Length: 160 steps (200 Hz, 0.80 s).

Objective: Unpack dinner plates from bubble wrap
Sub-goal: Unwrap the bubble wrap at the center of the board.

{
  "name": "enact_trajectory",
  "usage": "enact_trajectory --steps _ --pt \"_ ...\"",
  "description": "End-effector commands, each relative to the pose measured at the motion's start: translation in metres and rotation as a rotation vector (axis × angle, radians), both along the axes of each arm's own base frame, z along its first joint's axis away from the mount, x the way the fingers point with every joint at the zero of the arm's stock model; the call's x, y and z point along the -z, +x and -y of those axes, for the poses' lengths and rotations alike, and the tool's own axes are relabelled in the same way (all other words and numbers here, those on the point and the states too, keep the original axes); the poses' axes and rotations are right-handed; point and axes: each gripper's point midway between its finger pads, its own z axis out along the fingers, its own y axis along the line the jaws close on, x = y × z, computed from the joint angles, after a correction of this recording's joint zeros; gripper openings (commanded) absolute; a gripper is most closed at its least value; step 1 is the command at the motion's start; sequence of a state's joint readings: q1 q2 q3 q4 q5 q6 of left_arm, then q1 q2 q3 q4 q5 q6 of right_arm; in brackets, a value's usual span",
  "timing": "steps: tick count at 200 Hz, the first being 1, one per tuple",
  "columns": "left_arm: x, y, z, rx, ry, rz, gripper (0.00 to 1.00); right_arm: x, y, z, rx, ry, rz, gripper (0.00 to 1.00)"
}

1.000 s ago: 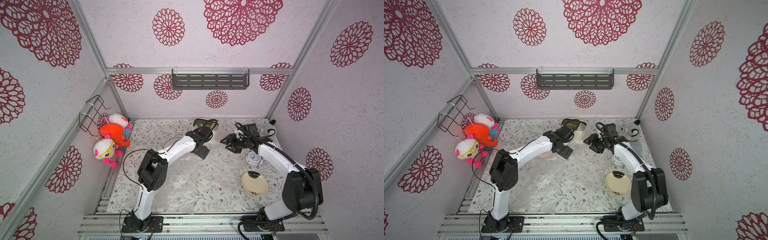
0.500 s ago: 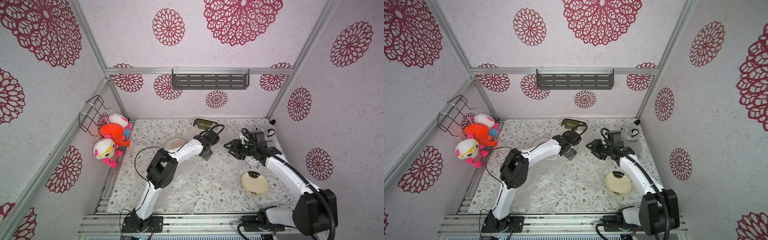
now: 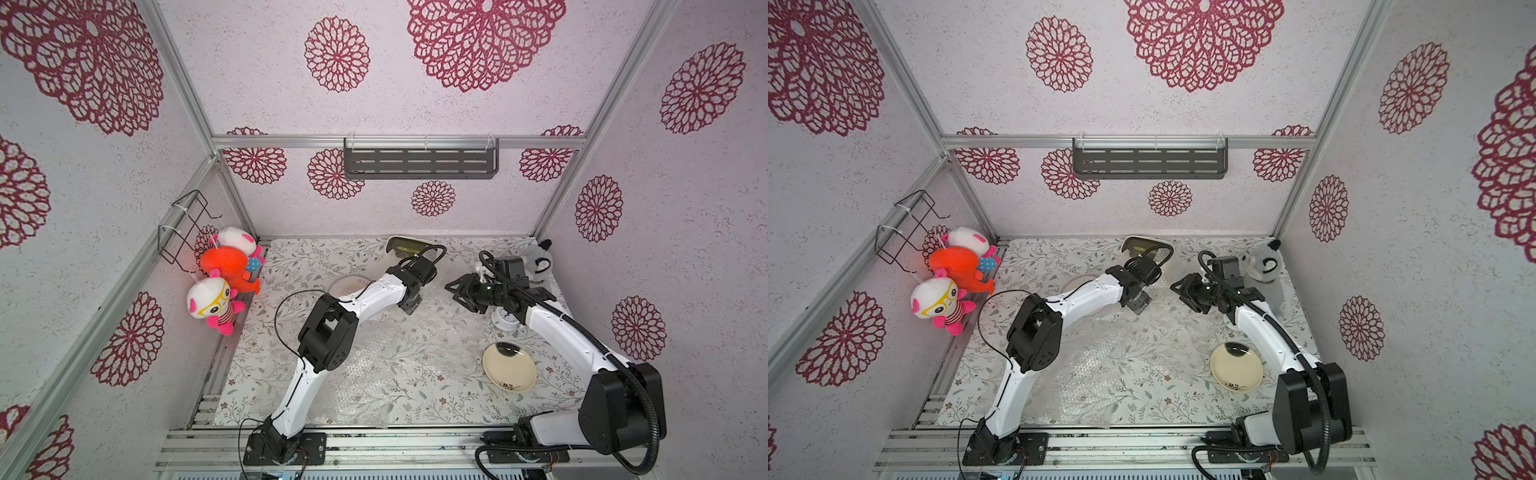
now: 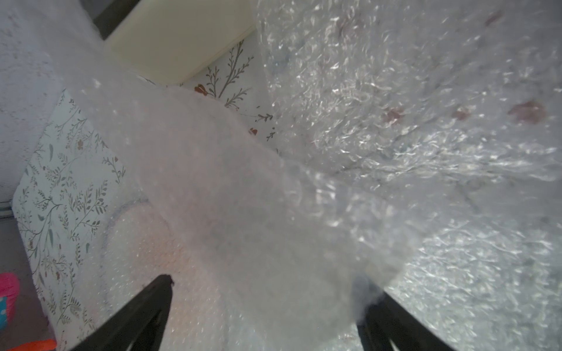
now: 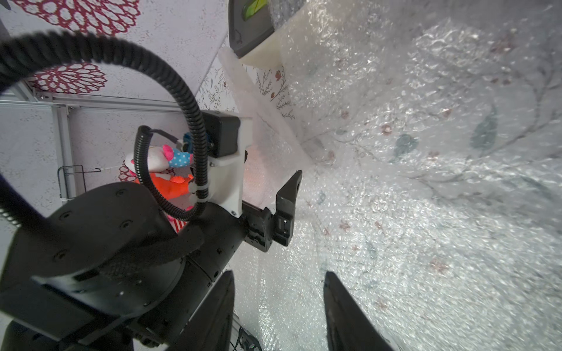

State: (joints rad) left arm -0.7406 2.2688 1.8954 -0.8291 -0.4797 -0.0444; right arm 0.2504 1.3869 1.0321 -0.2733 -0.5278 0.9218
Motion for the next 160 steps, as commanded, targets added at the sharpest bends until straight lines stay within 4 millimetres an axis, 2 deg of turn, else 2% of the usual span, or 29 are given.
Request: enact_trajectory --steps 1,35,60,122,160 --pt "0.004 0.000 -0.004 0.008 0.010 -0.014 0.94 -0.013 0.009 -0.006 0.009 0.027 0.037 0.48" --pt "0.010 0.001 -0.013 -0.006 0.018 -0.029 0.88 -0.010 0.010 -0.016 -0.002 0.027 0.037 0.46" --pt "0.003 0.003 -0.022 -0.019 0.014 -0.022 0.82 -0.010 0.010 -0.026 -0.019 0.017 0.042 0.44" --pt "-0.009 0.014 -0.042 -0.058 -0.014 -0.016 0.49 -0.013 0.011 -0.049 -0.056 0.007 0.065 0.34" --pt "-0.026 0.018 -0.044 -0.064 -0.045 -0.006 0.30 -0.009 0.004 -0.063 -0.090 -0.003 0.063 0.22"
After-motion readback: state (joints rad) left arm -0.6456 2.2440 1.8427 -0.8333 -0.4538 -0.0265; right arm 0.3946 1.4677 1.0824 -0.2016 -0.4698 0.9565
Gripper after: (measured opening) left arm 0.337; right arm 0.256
